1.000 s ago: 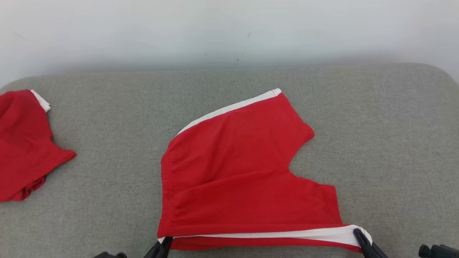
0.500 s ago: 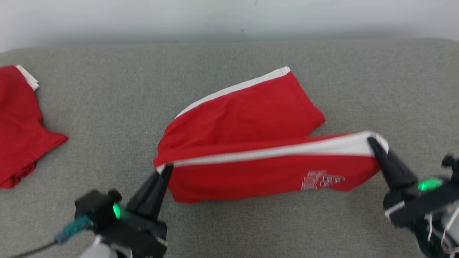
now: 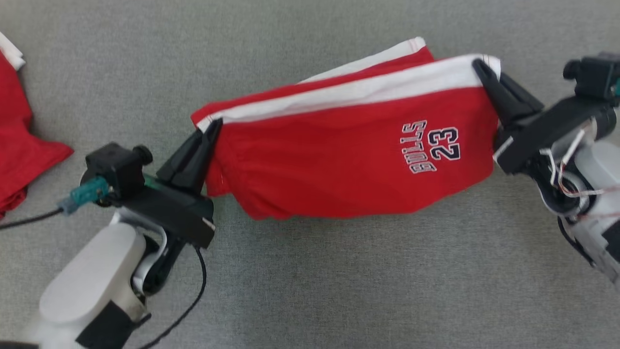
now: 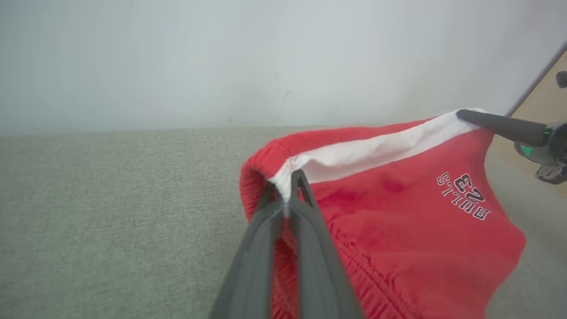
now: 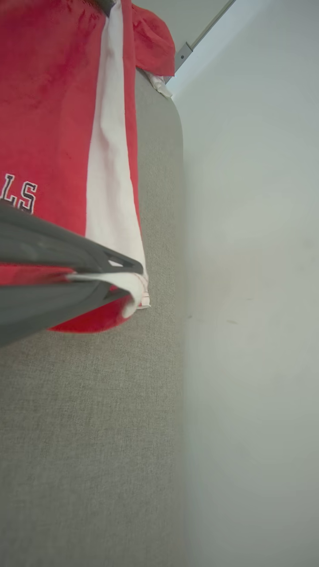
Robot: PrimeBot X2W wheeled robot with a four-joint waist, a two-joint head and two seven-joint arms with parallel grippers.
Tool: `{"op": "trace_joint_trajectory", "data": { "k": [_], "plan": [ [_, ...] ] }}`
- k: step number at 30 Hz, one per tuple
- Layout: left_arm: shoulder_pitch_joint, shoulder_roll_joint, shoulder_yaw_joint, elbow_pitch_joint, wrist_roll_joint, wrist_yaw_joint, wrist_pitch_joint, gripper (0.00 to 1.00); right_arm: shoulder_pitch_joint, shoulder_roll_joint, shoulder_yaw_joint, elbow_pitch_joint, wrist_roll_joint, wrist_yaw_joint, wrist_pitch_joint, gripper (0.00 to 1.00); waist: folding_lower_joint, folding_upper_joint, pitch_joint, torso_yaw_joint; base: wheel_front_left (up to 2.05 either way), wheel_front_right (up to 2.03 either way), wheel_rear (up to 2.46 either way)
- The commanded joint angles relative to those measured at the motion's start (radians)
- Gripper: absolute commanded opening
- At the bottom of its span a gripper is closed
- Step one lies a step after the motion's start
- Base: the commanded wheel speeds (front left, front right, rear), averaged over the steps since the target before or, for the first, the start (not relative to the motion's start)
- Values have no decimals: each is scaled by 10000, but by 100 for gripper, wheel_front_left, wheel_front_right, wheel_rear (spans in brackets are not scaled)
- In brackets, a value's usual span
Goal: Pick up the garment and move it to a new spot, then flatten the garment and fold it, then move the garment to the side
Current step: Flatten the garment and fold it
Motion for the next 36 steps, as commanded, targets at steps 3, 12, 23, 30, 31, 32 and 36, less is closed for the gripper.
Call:
{"op": "trace_joint_trajectory", "data": {
  "k": [3,12,23,30,31,32,36],
  "plan": [
    [-598,-51,-158,449,-281,21,-31,0,-1008,396,510,934,71,-20,-204,0,-4,-2,587,278,0,0,0],
    [-1348,-261,-466,1222,-420,21,-31,0,-2831,1110,1684,3254,190,-20,-581,0,-4,-2,1025,523,0,0,0],
    [-1491,-552,-785,1661,-353,21,-31,0,-3673,1768,2817,4871,507,-20,-1020,6,-4,-2,1066,628,0,0,0],
    [-1140,-639,-775,2159,-197,21,-31,100,-3287,1820,3406,5129,785,-20,-1274,100,-4,-2,371,532,0,0,0],
    [-998,-657,-717,2190,-164,21,-31,100,-3221,1803,3513,5120,760,-20,-1358,100,-4,-2,204,517,0,0,0],
    [-855,-633,-654,2219,-70,21,-31,100,-3137,1787,3595,5109,750,-20,-1445,100,-4,-2,20,492,0,0,0],
    [-199,-535,-246,2054,359,21,-31,100,-2612,1609,3848,5021,700,-20,-1685,100,-4,-2,-687,412,0,0,0]
  ]
}}
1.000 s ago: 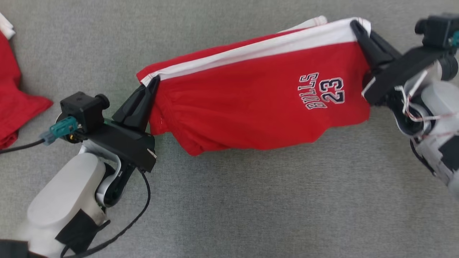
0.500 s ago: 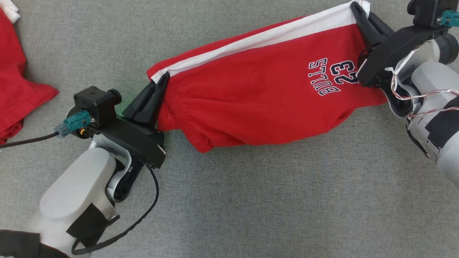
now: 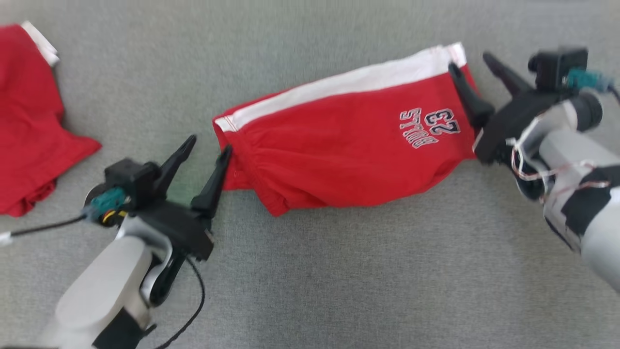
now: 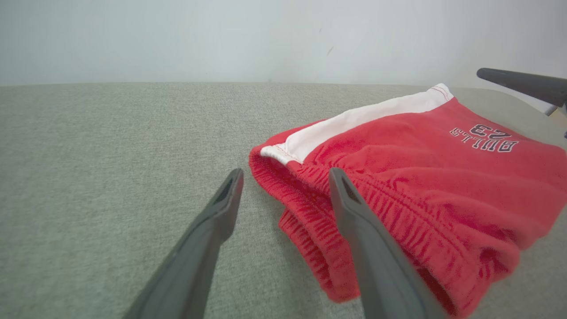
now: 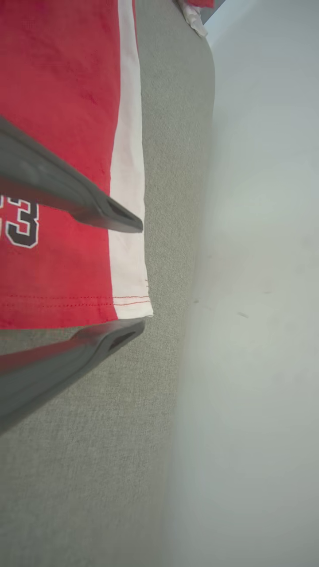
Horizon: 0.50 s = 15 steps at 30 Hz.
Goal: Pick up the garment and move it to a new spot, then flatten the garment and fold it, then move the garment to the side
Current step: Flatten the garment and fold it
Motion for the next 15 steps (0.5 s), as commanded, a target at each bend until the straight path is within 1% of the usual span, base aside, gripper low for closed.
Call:
{"op": "trace_joint_trajectory", "data": {
  "k": [1,4,7,9,12,15],
  "plan": [
    [269,35,178,-107,191,21,-31,100,266,-105,27,9,-68,-20,-55,100,1,0,-715,-114,0,0,0],
    [1079,-93,1198,-663,865,78,-31,100,704,-277,-270,-109,-62,-20,-96,100,1,0,-1062,-146,0,0,0],
    [2054,-413,2438,-1545,1845,478,-31,100,1348,-532,-871,-279,-350,-20,-97,100,1,0,-1312,-133,0,0,0],
    [2844,-769,3194,-2164,2471,685,-31,100,1828,-673,-1484,-367,-577,-20,-99,100,1,0,-1443,-90,0,0,0],
    [3855,-1306,4153,-2944,3322,743,-31,100,2630,-762,-2352,-502,-1014,-20,-86,100,1,0,-1613,27,0,0,0],
    [4765,-1911,4905,-3516,4016,597,-31,100,3437,-692,-3204,-614,-1392,-20,-87,100,1,0,-1786,160,0,0,0]
  ]
}}
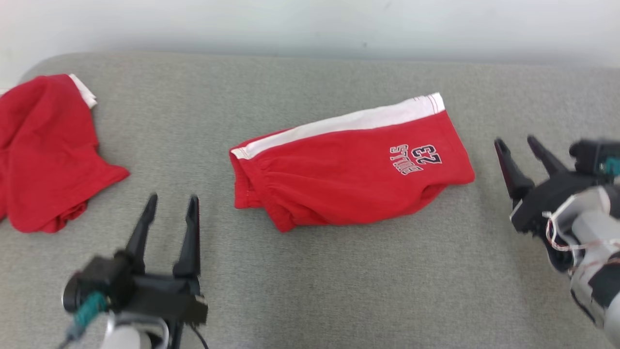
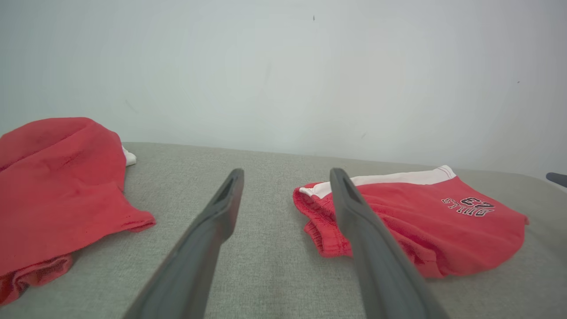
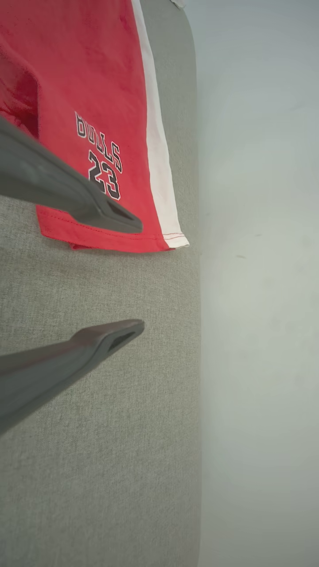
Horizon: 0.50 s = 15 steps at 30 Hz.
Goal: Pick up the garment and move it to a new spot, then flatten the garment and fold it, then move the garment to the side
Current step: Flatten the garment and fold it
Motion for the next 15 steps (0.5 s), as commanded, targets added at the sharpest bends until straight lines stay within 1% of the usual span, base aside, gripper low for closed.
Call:
{"op": "trace_joint_trajectory", "data": {
  "k": [1,3,5,6,9,15],
  "plan": [
    [317,-154,176,-148,289,-34,-31,100,238,70,-256,-64,-174,-20,-10,100,3,1,-187,177,0,0,0],
    [794,-555,655,-488,664,-53,-31,100,774,226,-768,-122,-400,-20,-7,100,3,1,-281,274,0,0,0],
    [1285,-839,925,-680,1056,-153,-31,100,1135,367,-1209,-185,-661,-20,-8,100,3,1,-339,358,0,0,0],
    [1504,-923,994,-730,1327,-168,-31,100,1276,438,-1402,-195,-796,-20,-9,100,3,1,-357,392,0,0,0],
    [1889,-1174,1288,-885,1694,-245,-31,100,1512,645,-1856,-120,-1134,-20,-8,100,3,1,-380,531,0,0,0],
    [2107,-1404,1528,-924,1748,-415,-31,100,1157,921,-2266,476,-1712,-20,-9,100,3,1,-199,893,0,0,0]
  ]
}}
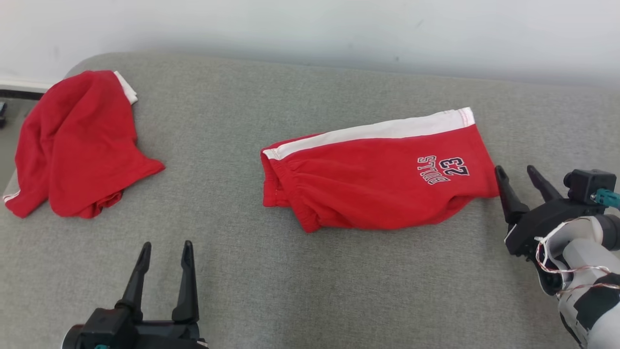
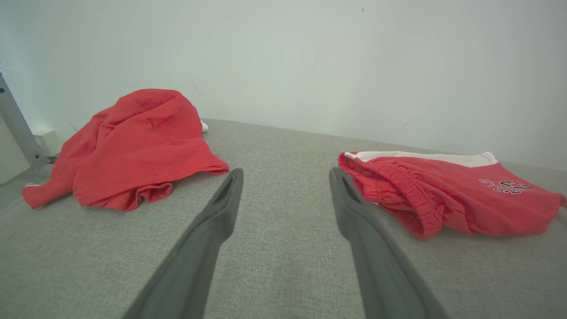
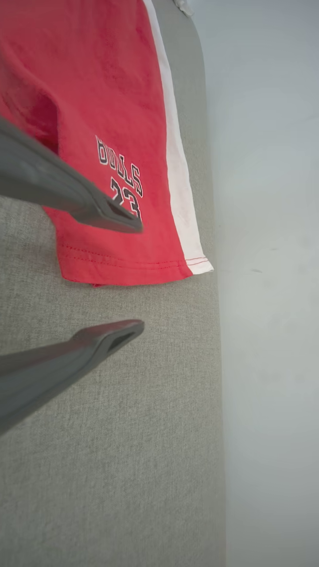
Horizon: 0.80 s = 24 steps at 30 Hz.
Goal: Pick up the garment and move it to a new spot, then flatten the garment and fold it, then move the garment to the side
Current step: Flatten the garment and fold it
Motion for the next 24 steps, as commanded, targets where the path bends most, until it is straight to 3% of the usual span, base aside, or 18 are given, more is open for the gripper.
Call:
{"op": "trace_joint_trajectory", "data": {
  "k": [1,11,17,18,19,24],
  "plan": [
    [1,-60,-60,-31,37,-75,-31,100,-273,137,4,392,-178,-20,-7,100,2,2,204,250,0,0,0],
    [-438,-62,-544,54,-504,-71,-31,100,-1119,498,283,2160,-133,-20,188,100,2,2,680,847,0,0,0],
    [-374,-65,-519,86,-556,-3,-31,100,-1146,715,564,2540,22,-20,317,100,2,2,662,895,0,0,0],
    [-342,-66,-512,94,-558,10,-31,100,-1106,738,624,2511,56,-20,313,73,2,2,644,872,0,0,0],
    [-316,-66,-499,103,-562,19,-31,100,-1039,756,703,2475,74,-20,355,0,2,2,625,851,0,0,0],
    [-287,-65,-448,256,-501,-4,-31,100,-885,682,778,2358,412,-22,235,0,2,2,398,672,0,0,0]
  ]
}}
